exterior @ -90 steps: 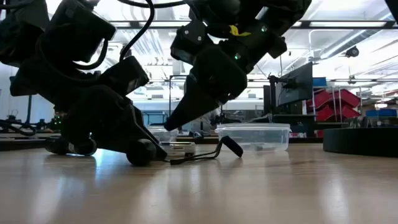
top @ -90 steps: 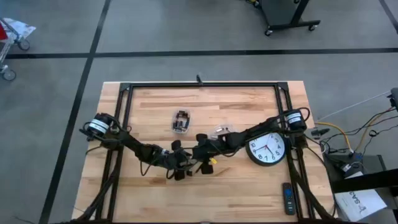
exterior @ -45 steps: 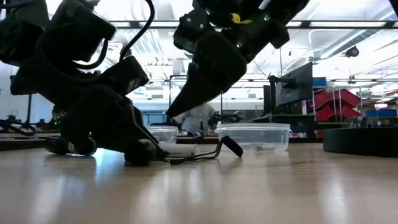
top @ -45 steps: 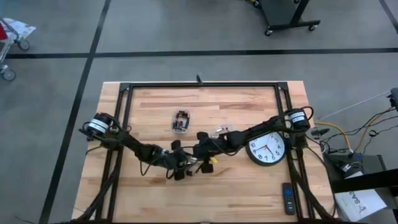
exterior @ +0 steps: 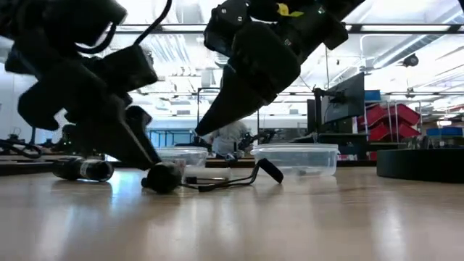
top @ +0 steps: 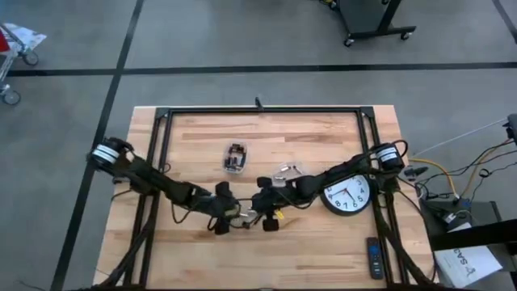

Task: Insert battery
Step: Insert the silver battery into the flashlight's battery compartment

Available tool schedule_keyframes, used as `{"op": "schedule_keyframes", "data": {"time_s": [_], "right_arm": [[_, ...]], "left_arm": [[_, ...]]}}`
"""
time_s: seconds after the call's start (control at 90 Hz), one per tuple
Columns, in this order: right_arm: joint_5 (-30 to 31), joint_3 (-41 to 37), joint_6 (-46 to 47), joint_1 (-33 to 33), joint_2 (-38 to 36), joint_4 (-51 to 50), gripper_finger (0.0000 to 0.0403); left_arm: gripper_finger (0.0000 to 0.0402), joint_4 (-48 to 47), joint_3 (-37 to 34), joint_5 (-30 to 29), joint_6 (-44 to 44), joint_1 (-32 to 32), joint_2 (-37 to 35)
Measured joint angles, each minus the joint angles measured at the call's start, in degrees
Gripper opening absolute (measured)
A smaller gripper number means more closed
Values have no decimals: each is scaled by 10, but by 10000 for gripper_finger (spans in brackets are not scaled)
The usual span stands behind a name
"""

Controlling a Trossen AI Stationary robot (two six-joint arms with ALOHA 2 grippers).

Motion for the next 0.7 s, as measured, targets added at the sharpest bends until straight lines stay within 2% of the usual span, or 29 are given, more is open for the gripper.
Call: {"op": "schedule_keyframes", "data": {"time_s": [0.156, 0.433, 0.7], "right_arm": [[0, 0, 15, 4, 1, 0, 0], [1, 0, 20, 8, 2, 0, 0], [1, 0, 26, 8, 2, 0, 0]], "left_arm": [[202, -21, -1, 5, 12, -4, -13], [175, 62, 3, 18, 25, -47, 55], [151, 96, 6, -34, 9, -54, 91]]}}
